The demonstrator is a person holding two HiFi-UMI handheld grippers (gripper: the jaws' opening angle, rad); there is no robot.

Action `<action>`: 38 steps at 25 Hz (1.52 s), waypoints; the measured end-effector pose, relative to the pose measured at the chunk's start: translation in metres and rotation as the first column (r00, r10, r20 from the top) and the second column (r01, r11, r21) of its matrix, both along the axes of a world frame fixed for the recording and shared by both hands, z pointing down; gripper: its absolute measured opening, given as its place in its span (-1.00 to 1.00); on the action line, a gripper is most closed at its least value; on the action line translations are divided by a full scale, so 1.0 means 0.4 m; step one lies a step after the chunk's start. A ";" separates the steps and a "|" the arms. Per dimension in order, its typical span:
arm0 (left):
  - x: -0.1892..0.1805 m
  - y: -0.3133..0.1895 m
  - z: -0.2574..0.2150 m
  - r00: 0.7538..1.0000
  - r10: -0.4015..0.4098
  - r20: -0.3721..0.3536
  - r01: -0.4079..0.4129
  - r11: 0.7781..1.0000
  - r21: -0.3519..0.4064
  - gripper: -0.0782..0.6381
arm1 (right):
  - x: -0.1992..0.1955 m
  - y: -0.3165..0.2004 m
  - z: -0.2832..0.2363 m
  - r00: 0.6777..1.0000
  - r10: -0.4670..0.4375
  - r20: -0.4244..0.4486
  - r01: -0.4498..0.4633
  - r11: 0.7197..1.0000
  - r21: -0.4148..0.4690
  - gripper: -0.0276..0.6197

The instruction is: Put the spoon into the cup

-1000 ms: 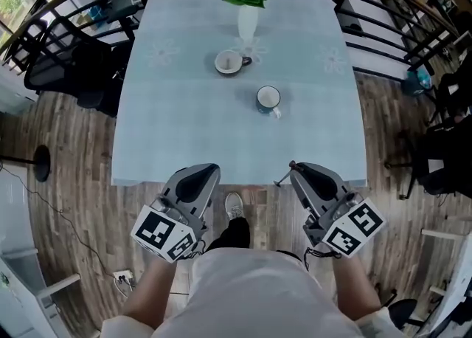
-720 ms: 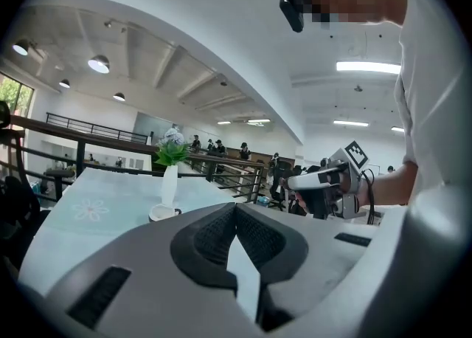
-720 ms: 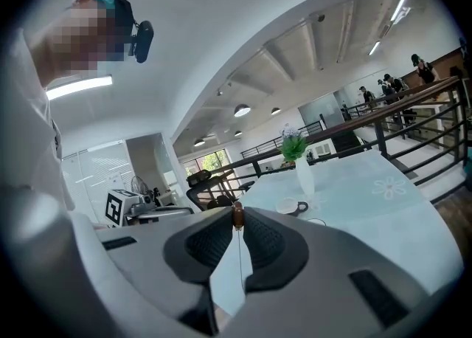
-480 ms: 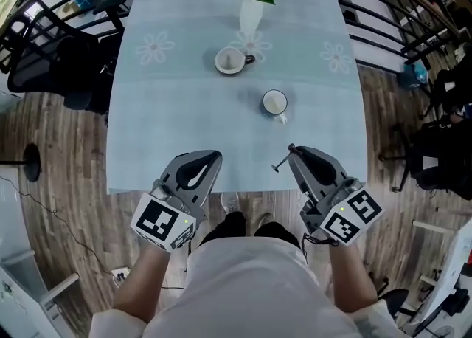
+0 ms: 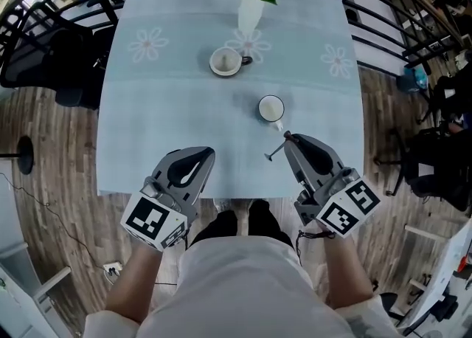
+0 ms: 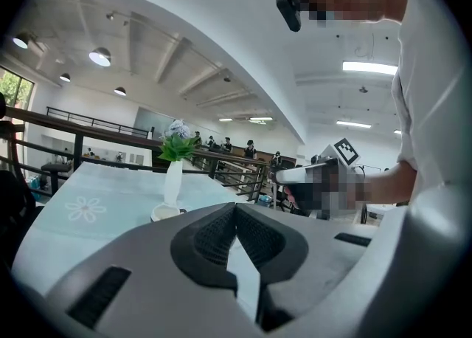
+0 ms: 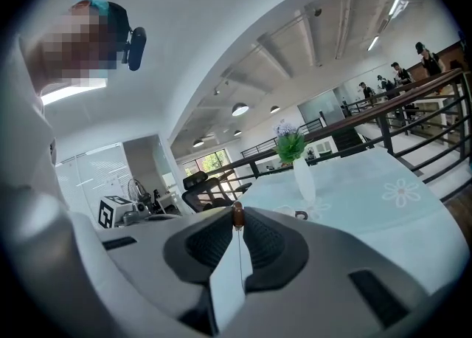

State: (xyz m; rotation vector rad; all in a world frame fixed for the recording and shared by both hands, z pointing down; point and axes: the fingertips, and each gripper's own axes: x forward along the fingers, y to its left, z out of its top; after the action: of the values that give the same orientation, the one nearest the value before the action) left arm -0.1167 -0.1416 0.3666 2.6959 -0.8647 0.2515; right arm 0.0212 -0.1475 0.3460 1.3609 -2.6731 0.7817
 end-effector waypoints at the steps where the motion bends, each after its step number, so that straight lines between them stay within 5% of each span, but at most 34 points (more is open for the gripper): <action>1: 0.002 -0.002 0.002 1.000 -0.008 0.001 0.008 1.000 -0.003 -0.73 | 0.003 -0.009 0.001 1.000 -0.007 0.001 0.007 1.000 0.002 -0.74; 19: 0.143 -0.095 0.097 0.988 -0.145 0.057 0.148 0.986 -0.071 -0.73 | 0.128 -0.239 0.103 0.993 -0.111 0.049 0.112 0.994 -0.009 -0.74; 38: 0.137 -0.127 0.212 0.976 -0.205 0.074 0.215 0.963 -0.162 -0.73 | 0.119 -0.343 0.287 0.990 -0.100 0.099 0.108 0.991 -0.076 -0.74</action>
State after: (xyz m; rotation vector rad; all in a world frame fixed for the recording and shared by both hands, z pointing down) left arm -0.0620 -0.1924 0.4515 2.4289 -1.0861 0.3388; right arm 0.0687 -0.2847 0.4607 1.1852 -2.7238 0.9549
